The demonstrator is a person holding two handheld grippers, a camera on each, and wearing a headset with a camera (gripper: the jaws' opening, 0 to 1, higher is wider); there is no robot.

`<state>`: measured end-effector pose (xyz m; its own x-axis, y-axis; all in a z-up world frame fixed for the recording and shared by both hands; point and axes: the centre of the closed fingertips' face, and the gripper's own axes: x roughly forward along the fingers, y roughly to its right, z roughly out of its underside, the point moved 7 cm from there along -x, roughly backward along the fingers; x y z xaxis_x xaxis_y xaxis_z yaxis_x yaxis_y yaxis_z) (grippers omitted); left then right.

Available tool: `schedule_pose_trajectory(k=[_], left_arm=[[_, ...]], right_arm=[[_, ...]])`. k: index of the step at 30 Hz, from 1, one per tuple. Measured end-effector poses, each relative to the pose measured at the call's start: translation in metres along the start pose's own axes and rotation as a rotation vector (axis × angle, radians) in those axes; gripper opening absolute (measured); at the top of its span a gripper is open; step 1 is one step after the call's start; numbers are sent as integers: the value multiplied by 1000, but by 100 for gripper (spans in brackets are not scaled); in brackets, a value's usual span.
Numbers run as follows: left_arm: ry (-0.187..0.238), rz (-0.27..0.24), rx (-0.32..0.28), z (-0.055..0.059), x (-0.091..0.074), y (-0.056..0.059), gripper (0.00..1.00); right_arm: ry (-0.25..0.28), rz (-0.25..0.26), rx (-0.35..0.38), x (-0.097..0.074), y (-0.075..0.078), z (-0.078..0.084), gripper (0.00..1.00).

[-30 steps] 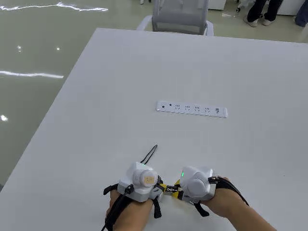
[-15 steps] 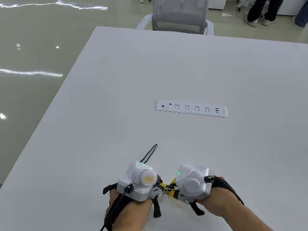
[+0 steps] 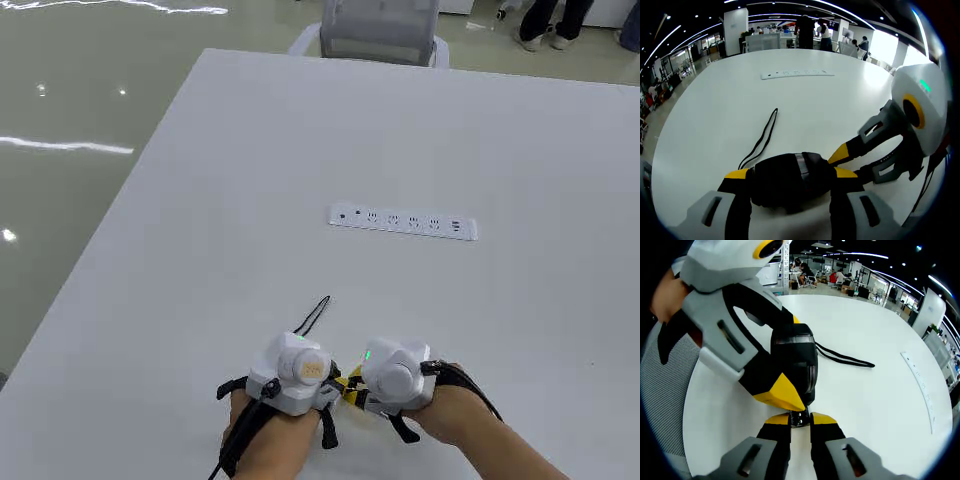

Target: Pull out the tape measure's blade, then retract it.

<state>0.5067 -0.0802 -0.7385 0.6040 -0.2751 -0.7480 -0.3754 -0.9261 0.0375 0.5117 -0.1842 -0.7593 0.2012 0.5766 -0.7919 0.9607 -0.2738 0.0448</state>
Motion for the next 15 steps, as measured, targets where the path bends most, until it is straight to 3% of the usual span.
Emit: schedule_pose_trajectory(k=[15], left_arm=[[4,2,0,0,1,0,60]], right_arm=[[30,-13,19,5,0,-2,13]])
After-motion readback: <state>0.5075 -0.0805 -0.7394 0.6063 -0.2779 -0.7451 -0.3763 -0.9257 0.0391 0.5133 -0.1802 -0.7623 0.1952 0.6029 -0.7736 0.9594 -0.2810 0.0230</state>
